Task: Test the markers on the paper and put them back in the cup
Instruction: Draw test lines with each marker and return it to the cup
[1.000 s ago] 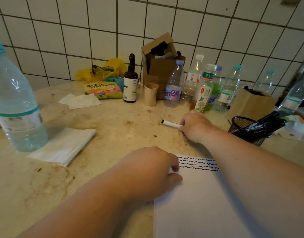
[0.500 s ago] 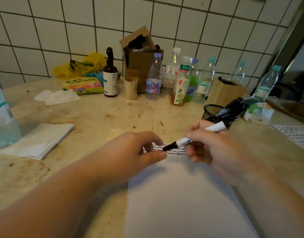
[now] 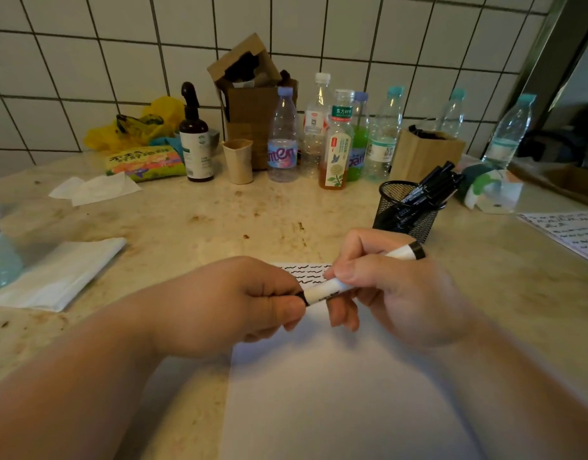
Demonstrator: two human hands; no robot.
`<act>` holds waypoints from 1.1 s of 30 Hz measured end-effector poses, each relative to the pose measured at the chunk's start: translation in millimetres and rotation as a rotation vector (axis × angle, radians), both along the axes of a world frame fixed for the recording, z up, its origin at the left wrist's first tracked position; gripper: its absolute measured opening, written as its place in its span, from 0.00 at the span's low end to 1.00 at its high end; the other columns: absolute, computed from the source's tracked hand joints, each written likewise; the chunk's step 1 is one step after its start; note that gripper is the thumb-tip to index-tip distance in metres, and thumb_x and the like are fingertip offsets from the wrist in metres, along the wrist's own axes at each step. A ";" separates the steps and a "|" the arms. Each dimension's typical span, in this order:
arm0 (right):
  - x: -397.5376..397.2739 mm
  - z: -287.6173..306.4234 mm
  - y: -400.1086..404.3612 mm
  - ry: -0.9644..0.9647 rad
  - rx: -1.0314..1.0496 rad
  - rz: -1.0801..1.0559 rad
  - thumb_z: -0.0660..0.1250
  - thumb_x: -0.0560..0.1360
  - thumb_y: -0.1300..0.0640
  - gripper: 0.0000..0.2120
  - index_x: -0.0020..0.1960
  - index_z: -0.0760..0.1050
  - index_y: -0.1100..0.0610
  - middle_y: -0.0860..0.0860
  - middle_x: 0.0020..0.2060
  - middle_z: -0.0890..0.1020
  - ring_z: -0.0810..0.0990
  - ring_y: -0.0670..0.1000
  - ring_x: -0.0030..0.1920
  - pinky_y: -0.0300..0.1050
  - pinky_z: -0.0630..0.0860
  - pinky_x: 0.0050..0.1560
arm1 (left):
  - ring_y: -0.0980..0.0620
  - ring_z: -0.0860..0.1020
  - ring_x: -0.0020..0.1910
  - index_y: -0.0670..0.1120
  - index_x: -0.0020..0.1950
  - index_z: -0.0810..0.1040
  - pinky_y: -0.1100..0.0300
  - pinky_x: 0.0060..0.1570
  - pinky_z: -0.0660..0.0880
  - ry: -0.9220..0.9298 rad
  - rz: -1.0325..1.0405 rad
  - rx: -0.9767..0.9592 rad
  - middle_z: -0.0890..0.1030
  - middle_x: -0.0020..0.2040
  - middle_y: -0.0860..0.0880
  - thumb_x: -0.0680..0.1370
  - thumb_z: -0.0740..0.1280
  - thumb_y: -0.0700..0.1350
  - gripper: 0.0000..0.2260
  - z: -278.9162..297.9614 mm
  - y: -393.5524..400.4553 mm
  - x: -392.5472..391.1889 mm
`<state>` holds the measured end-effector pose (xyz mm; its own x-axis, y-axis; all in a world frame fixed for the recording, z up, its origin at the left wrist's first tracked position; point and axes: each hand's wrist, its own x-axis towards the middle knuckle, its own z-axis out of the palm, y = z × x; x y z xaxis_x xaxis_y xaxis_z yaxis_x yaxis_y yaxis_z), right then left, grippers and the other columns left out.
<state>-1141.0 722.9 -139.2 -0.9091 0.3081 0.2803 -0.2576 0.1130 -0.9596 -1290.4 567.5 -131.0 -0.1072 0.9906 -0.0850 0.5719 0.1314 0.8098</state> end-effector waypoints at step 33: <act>-3.1 -9.7 46.0 -0.236 -0.012 -0.701 0.66 0.77 0.58 0.10 0.39 0.82 0.59 0.50 0.24 0.80 0.71 0.50 0.25 0.42 0.66 0.28 | 0.58 0.77 0.36 0.55 0.46 0.80 0.65 0.36 0.73 0.530 0.286 0.036 0.81 0.37 0.56 0.79 0.62 0.59 0.11 -14.2 7.7 -9.1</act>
